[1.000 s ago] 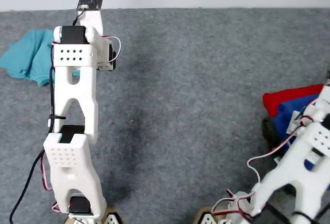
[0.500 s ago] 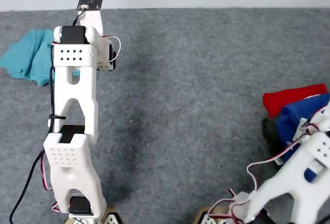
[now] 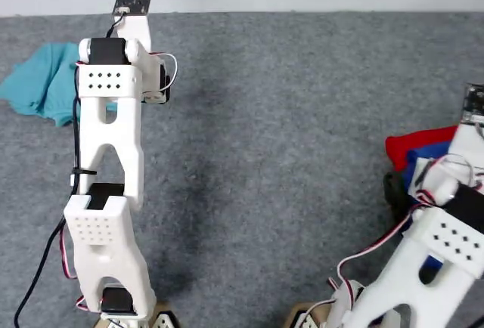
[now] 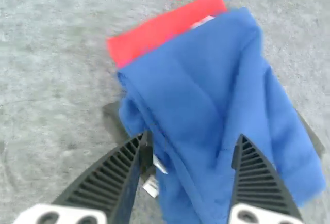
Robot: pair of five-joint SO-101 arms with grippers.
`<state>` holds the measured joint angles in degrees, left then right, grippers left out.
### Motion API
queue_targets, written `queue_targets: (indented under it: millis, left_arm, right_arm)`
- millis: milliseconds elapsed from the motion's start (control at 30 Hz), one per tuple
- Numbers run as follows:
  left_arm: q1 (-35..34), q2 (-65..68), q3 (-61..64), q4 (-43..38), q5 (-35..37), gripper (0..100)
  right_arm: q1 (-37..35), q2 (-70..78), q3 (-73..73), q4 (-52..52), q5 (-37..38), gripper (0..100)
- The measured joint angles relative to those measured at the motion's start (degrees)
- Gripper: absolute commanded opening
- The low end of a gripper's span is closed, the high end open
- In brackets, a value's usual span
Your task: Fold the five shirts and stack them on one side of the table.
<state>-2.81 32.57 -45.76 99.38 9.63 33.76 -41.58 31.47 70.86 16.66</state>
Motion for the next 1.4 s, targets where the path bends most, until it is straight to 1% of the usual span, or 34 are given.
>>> queue_targets:
  millis: [100, 167, 367, 467, 567, 767, 867, 1033, 1100, 1200, 1300, 1400]
  left_arm:
    - [0.00, 0.00, 0.00, 0.00, 0.00, 9]
    - [0.00, 0.00, 0.00, 0.00, 0.00, 9]
    - [0.00, 0.00, 0.00, 0.00, 0.00, 9]
    - [0.00, 0.00, 0.00, 0.00, 0.00, 9]
    - [0.00, 0.00, 0.00, 0.00, 0.00, 9]
    - [0.00, 0.00, 0.00, 0.00, 0.00, 9]
    - [0.00, 0.00, 0.00, 0.00, 0.00, 9]
    - [0.00, 0.00, 3.08, 0.00, 0.00, 9]
    - [0.00, 0.00, 3.43, 0.00, 0.00, 9]
    - [0.00, 0.00, 3.43, 0.00, 0.00, 9]
    - [0.00, 0.00, 3.43, 0.00, 0.00, 9]
    - [0.00, 0.00, 3.43, 0.00, 0.00, 9]
  right_arm:
    - [4.66, 0.00, 0.62, 0.00, 1.14, 25.2]
    - [6.15, -0.26, 2.55, 0.00, 2.73, 25.2]
    - [6.95, -0.35, 10.81, -5.19, 3.96, 25.1]
    - [6.95, -0.35, 13.19, -8.18, 4.13, 20.4]
    - [8.53, -0.35, 14.95, -10.73, 4.40, 17.4]
    - [11.78, -0.35, 17.85, -15.74, 5.89, 17.5]
    - [12.22, -0.35, 19.78, -17.32, 6.95, 17.5]
    - [12.22, -0.35, 24.53, -23.03, 7.56, 17.0]
    - [12.22, -0.35, 25.14, -24.26, 7.56, 13.2]
    - [13.80, -0.35, 25.14, -26.64, 7.91, 1.1]
    - [16.70, -0.35, 25.41, -29.98, 10.55, 2.3]
    - [19.87, -0.35, 25.58, -32.88, 12.13, 0.9]
